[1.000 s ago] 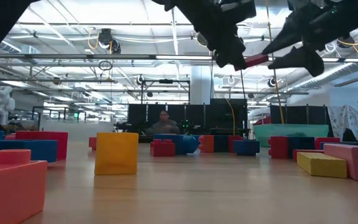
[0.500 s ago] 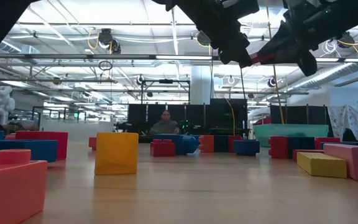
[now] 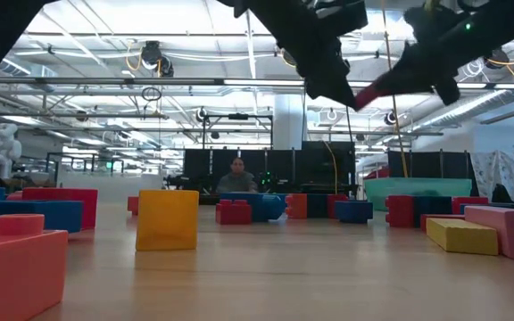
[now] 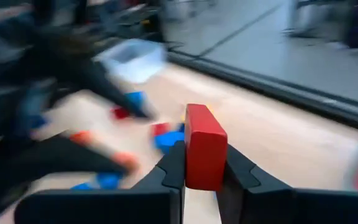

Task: Sort blocks by size
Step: Put the red block into the blue bin

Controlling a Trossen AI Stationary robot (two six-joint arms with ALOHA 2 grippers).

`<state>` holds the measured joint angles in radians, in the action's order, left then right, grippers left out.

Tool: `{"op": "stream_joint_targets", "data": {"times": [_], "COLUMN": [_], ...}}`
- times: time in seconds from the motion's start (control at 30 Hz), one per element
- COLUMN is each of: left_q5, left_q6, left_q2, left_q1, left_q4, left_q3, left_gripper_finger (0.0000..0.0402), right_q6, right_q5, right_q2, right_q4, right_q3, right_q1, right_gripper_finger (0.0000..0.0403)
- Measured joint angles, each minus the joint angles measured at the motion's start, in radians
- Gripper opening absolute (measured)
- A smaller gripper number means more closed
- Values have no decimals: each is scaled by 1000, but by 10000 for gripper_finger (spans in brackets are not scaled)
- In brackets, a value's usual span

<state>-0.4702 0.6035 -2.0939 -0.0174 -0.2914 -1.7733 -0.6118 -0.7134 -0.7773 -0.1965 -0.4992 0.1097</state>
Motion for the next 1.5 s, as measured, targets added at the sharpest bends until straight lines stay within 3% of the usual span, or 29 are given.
{"op": "stream_joint_targets", "data": {"times": [0.23, 0.37, 0.43, 0.6, 0.83, 1.1, 1.33, 1.5], "left_q5": [256, 435, 472, 473, 473, 472, 439, 396], "left_q6": [-181, -277, -303, -310, -302, -302, -346, -401], "left_q2": [-1, -1, -1, -1, 24, 187, 423, 548], "left_q1": [81, 136, 152, 166, 184, 233, 260, 264], "left_q4": [-192, -257, -265, -280, -296, -355, -249, -79], "left_q3": [1, 1, 1, 1, 1, 39, 265, 487], "left_gripper_finger": [257, 257, 256, 255, 255, 255, 255, 255], "right_q6": [-79, -107, -109, -102, 89, 293, 341, 396], "right_q5": [-147, -176, -165, -110, -7, 29, 39, 64], "right_q2": [8, 11, 11, 11, -8, -150, -283, -320], "right_q4": [-222, -325, -364, -460, -451, -349, -279, -190], "right_q3": [0, 0, 0, 0, 0, -1, 0, 0], "right_q1": [-70, -173, -232, -384, -572, -702, -787, -832], "right_gripper_finger": [37, 37, 37, 37, 37, 37, 42, 74]}}
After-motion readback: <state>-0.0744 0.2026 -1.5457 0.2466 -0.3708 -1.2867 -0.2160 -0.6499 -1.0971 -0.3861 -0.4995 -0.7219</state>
